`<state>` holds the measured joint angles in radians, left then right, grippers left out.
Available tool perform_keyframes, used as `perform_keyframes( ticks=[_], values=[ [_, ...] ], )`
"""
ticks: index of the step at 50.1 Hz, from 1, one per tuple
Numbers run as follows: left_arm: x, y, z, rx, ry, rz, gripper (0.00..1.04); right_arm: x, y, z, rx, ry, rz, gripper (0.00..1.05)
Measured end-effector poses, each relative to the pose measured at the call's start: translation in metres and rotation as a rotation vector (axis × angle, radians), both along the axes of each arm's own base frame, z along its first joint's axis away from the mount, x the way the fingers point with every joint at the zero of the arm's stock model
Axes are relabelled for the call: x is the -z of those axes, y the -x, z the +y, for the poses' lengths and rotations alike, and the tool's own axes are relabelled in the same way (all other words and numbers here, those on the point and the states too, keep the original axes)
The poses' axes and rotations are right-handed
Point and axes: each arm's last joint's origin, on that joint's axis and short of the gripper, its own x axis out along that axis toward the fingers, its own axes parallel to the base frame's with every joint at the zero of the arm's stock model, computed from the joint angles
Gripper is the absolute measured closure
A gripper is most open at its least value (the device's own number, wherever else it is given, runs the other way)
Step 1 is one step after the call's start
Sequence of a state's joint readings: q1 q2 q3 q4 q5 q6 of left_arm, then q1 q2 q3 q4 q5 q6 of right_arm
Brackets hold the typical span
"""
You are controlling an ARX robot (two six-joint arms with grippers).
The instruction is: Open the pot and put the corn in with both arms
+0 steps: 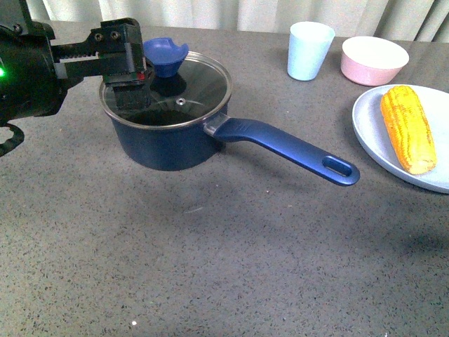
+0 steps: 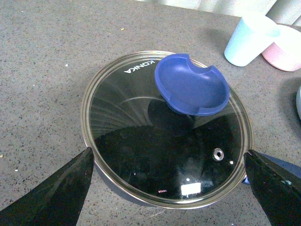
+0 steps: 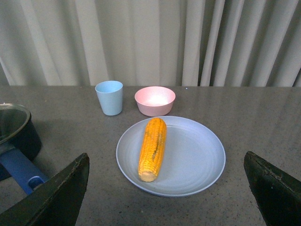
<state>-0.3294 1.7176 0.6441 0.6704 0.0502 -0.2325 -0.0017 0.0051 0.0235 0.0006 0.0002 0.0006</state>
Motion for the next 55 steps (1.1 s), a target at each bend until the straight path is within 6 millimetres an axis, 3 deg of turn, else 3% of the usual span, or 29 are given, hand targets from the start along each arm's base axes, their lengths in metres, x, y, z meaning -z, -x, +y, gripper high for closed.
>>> perform_keyframes(
  ticks=[55],
  values=[
    [0.015,-0.069,-0.052,0.093,-0.170,-0.031,0.09,0.000,0.000,0.000,0.000,0.000,0.000,0.09]
  ],
)
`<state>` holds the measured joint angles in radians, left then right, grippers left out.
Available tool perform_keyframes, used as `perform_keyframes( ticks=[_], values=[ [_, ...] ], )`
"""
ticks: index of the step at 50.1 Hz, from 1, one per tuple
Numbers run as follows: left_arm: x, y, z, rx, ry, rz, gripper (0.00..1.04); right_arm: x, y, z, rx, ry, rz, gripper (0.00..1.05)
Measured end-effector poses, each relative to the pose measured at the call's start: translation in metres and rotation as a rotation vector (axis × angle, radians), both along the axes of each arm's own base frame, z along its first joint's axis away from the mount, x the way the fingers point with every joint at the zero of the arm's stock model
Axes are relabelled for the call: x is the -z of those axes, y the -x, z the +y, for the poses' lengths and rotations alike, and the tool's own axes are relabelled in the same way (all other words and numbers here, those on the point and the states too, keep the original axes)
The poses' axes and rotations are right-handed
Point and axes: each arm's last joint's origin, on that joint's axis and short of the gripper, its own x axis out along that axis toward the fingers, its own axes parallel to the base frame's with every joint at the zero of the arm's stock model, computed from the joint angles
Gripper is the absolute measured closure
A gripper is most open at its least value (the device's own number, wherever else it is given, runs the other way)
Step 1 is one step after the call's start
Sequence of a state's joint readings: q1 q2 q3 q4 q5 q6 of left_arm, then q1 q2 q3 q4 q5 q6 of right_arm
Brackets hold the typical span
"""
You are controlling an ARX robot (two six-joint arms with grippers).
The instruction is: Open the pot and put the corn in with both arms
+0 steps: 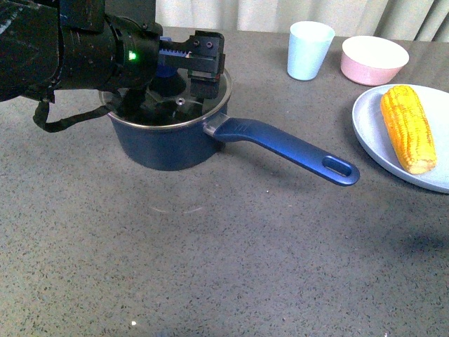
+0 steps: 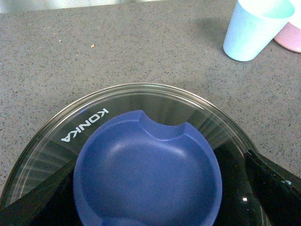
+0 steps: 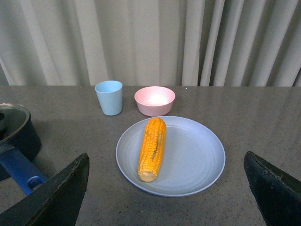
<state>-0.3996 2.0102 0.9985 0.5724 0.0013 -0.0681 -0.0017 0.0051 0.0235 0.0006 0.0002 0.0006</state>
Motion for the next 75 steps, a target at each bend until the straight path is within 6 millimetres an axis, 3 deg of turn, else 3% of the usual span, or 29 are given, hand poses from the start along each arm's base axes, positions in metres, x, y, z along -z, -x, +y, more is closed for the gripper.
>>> perform_keyframes(
  ticks=[2,13,23,34,45,52,63,69,75],
  values=[
    [0.001,-0.001,-0.001,0.001,-0.005,0.002,0.10,0.000,0.000,0.000,0.000,0.000,0.000,0.09],
    [0.000,-0.006,0.000,-0.028,-0.011,-0.001,0.45,0.000,0.000,0.000,0.000,0.000,0.000,0.09],
    [-0.001,-0.006,0.000,-0.032,-0.009,-0.001,0.46,0.000,0.000,0.000,0.000,0.000,0.000,0.09],
    [-0.017,0.000,0.011,-0.050,0.028,-0.006,0.46,0.000,0.000,0.000,0.000,0.000,0.000,0.09],
    [-0.049,0.013,0.055,-0.143,0.080,-0.093,0.46,0.000,0.000,0.000,0.000,0.000,0.000,0.09],
    [-0.049,0.020,0.091,-0.229,0.066,-0.128,0.46,0.000,0.000,0.000,0.000,0.000,0.000,0.09],
    [-0.018,0.030,0.162,-0.397,0.039,-0.115,0.46,0.000,0.000,0.000,0.000,0.000,0.000,0.09],
    [0.000,0.031,0.184,-0.462,0.023,-0.103,0.46,0.000,0.000,0.000,0.000,0.000,0.000,0.09],
    [0.024,0.034,0.193,-0.493,0.002,-0.071,0.46,0.000,0.000,0.000,0.000,0.000,0.000,0.09]
  ],
)
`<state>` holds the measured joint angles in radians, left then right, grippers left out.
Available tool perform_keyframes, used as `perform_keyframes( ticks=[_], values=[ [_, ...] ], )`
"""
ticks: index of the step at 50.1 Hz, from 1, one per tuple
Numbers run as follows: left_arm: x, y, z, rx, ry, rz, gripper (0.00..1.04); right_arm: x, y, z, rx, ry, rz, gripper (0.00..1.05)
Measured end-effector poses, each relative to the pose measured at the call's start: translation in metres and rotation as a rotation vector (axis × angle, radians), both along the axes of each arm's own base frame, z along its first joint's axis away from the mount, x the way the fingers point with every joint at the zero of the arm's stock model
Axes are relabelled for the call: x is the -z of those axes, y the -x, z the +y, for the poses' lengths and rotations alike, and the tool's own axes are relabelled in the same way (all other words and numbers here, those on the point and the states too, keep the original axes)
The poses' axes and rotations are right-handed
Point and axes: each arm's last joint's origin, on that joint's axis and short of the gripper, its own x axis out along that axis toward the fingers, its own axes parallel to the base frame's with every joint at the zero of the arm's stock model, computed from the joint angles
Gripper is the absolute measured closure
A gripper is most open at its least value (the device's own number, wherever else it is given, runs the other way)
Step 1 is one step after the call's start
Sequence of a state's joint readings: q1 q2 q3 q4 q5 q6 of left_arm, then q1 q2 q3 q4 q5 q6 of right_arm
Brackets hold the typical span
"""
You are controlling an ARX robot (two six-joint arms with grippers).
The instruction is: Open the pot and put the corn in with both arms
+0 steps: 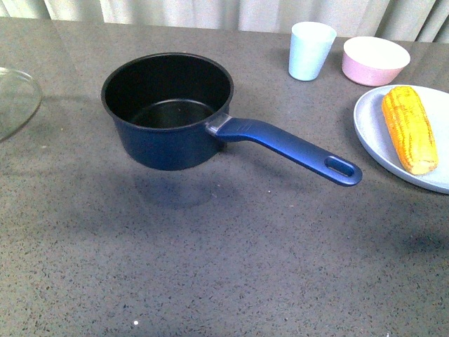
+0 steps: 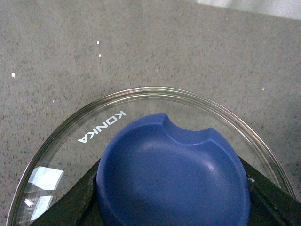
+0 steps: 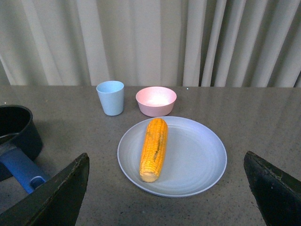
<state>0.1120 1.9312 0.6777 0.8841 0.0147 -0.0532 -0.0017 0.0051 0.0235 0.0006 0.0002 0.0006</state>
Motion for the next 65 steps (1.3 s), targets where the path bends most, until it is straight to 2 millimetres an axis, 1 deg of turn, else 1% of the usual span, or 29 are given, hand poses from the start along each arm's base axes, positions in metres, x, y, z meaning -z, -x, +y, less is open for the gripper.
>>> perform_keyframes(
  ticks=[3,6,16,21,30,51,64,65],
  values=[
    [0.012,0.002,-0.002,0.006,-0.003,0.011,0.47,0.000,0.000,0.000,0.000,0.000,0.000,0.09],
    [0.020,0.003,-0.006,0.017,-0.003,0.008,0.47,0.000,0.000,0.000,0.000,0.000,0.000,0.09],
    [0.030,0.002,-0.019,0.041,0.009,-0.007,0.47,0.000,0.000,0.000,0.000,0.000,0.000,0.09],
    [0.038,0.002,-0.026,0.056,0.016,0.008,0.47,0.000,0.000,0.000,0.000,0.000,0.000,0.09],
    [0.050,0.003,-0.033,0.071,0.019,0.028,0.47,0.000,0.000,0.000,0.000,0.000,0.000,0.09],
    [0.069,0.004,-0.042,0.084,0.017,0.019,0.47,0.000,0.000,0.000,0.000,0.000,0.000,0.09],
    [0.071,0.002,-0.043,0.087,0.020,0.009,0.47,0.000,0.000,0.000,0.000,0.000,0.000,0.09],
    [0.071,0.002,-0.043,0.086,0.023,0.008,0.45,0.000,0.000,0.000,0.000,0.000,0.000,0.09]
  ],
)
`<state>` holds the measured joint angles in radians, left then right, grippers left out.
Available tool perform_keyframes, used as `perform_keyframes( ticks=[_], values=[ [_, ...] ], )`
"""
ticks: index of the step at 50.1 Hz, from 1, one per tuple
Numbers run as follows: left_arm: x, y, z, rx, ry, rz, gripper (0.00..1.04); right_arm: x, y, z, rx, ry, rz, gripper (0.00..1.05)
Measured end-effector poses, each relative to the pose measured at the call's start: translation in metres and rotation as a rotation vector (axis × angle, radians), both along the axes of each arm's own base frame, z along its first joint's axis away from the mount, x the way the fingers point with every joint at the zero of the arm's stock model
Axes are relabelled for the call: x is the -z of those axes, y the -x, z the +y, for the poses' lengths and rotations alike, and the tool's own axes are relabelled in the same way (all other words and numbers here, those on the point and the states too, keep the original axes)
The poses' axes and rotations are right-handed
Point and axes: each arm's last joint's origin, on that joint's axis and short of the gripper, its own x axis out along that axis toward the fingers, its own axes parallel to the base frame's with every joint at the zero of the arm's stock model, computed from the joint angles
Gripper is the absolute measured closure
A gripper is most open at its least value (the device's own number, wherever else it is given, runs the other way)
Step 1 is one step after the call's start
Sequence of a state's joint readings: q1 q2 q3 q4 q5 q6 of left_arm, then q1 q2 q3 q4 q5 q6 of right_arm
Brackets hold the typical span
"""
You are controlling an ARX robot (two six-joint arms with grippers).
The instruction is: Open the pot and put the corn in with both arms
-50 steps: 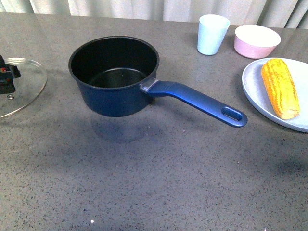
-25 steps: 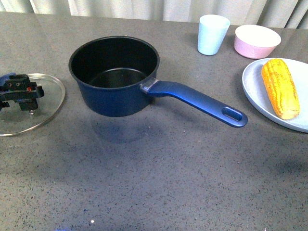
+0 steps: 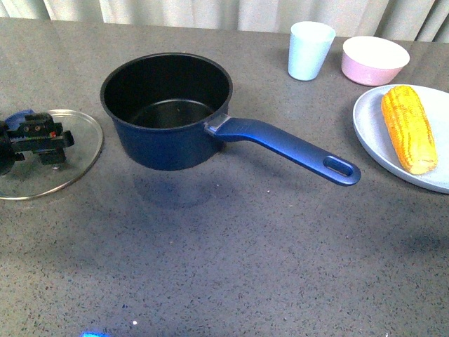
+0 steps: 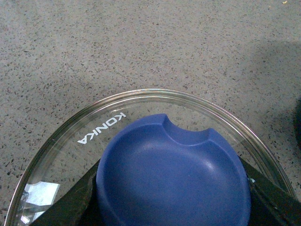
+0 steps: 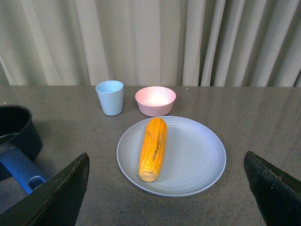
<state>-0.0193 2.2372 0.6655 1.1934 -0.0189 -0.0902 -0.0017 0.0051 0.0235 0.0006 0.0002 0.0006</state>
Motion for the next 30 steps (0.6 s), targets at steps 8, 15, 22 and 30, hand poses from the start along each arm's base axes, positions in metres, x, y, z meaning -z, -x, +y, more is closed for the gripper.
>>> perform_keyframes(
  ticks=[8,15,22,30],
  values=[
    [0.001,0.001,-0.001,-0.007,-0.006,-0.003,0.12,0.000,0.000,0.000,0.000,0.000,0.000,0.09],
    [0.002,0.015,0.000,-0.023,-0.011,0.019,0.09,0.000,0.000,0.000,0.000,0.000,0.000,0.09],
    [-0.008,0.038,0.006,-0.023,0.000,0.019,0.09,0.000,0.000,0.000,0.000,0.000,0.000,0.09],
    [-0.030,0.065,0.018,-0.046,0.010,-0.014,0.09,0.000,0.000,0.000,0.000,0.000,0.000,0.09]
  ],
)
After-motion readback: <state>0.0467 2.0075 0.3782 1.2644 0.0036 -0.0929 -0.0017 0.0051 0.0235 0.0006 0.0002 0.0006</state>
